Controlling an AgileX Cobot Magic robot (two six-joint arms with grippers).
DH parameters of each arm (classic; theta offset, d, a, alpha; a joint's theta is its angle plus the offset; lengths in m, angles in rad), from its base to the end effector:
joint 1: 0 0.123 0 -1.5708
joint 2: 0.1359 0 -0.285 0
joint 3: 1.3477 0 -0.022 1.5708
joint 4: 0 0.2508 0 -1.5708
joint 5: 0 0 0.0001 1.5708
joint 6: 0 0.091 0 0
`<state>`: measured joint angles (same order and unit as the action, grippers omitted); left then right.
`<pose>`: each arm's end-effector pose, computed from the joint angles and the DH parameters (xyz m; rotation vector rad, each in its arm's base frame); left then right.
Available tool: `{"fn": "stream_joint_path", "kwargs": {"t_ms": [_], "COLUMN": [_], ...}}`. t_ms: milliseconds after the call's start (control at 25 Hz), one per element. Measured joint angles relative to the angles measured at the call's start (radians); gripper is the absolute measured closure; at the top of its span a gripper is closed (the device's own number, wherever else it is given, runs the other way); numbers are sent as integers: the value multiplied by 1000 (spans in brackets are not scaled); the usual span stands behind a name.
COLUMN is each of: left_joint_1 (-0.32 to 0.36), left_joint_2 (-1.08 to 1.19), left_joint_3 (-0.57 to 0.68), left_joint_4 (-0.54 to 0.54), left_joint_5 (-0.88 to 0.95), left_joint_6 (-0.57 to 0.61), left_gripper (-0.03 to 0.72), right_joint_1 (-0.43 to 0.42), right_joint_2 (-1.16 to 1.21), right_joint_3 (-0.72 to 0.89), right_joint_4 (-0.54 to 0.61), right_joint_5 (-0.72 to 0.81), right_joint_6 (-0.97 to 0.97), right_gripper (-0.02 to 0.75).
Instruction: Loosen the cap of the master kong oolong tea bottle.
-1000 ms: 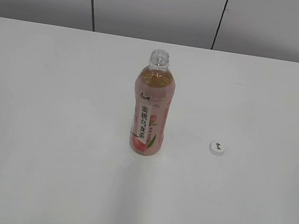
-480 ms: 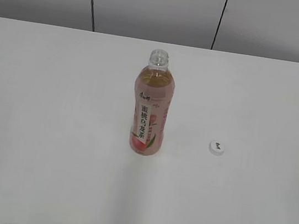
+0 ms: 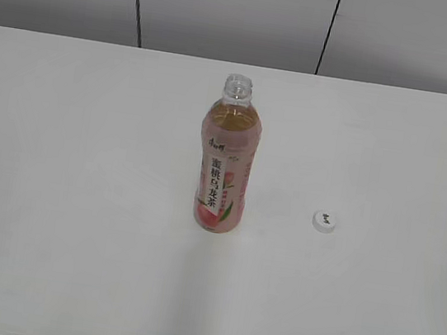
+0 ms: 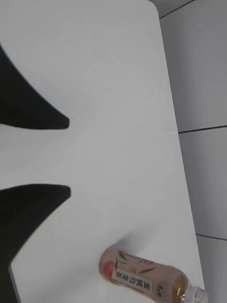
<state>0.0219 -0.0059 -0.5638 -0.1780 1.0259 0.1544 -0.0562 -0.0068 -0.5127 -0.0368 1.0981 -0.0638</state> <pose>-0.0130 -0.0141 0.2986 0.1394 1.9244 -0.0912 -0.0091 -0.0025 0.2778 -0.0049 2.0637 -0.1182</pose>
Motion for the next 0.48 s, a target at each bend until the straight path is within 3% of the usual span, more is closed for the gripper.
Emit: {"fn": "stream_joint_path", "kwargs": {"t_ms": [480], "left_joint_1": [-10], "left_joint_2": [0], "left_joint_3": [0], "left_joint_4": [0], "left_joint_5": [0], "left_joint_6": [0], "left_gripper": [447], "right_joint_1": [-7], "right_joint_2": [0], "right_joint_3": [0], "right_joint_4": [0], "right_joint_5": [0], "right_joint_6": [0], "right_gripper": [254]}}
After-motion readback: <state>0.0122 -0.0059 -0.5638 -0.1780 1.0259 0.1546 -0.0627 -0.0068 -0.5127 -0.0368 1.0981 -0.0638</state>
